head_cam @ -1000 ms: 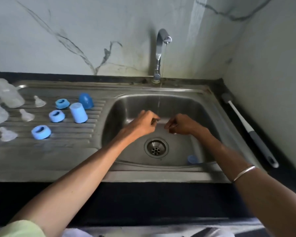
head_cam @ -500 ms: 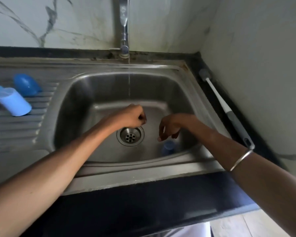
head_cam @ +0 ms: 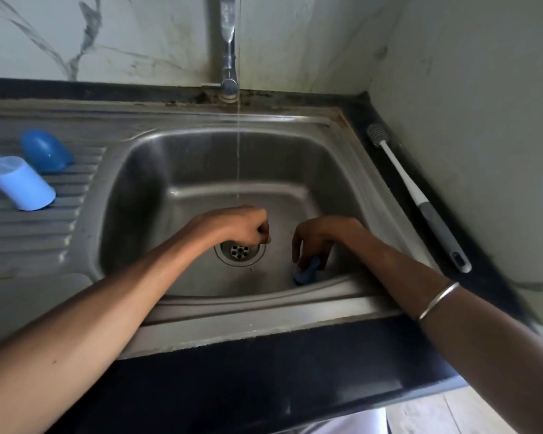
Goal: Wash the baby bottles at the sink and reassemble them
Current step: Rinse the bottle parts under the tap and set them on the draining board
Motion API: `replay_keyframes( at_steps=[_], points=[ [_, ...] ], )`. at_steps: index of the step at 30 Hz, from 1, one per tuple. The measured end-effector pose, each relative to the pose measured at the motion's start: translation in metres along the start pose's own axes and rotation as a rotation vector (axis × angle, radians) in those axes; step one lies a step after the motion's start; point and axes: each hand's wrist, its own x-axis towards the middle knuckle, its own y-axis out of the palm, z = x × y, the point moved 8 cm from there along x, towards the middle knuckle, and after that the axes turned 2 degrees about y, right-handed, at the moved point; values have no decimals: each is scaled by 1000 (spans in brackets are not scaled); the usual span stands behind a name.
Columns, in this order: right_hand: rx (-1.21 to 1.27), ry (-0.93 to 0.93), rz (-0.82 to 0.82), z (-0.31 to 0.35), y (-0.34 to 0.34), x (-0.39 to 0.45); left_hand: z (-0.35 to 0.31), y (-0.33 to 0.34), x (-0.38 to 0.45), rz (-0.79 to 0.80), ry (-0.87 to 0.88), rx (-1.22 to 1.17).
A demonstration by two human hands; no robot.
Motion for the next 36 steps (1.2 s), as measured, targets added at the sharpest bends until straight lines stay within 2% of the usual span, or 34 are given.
replay_keyframes(
  at_steps=[6, 13, 16, 18, 22, 26, 30, 33, 36],
  points=[
    [69, -152, -123, 26, -28, -12, 9, -20, -6, -116, -17, -115],
    [194, -266, -447, 50, -84, -32, 48, -42, -11, -250, -123, -277],
    [345, -292, -568, 57, -103, -35, 65, -52, -13, -291, -144, -351],
    [473, -330, -639, 65, -115, -35, 75, -61, -12, -370, -132, -427],
    [704, -384, -726, 77, -132, -24, 87, -83, -13, -643, -19, -677],
    [879, -444, -768, 85, -147, -9, 100, -95, -13, -842, 11, -793],
    [1172, -545, -719, 90, -153, -5, 107, -102, -8, -915, 57, -859],
    [1217, -586, -741, 89, -157, -8, 106, -105, -4, -953, 76, -913],
    [1224, -626, -673, 87, -156, -5, 108, -103, 1, -973, 54, -966]
  ],
)
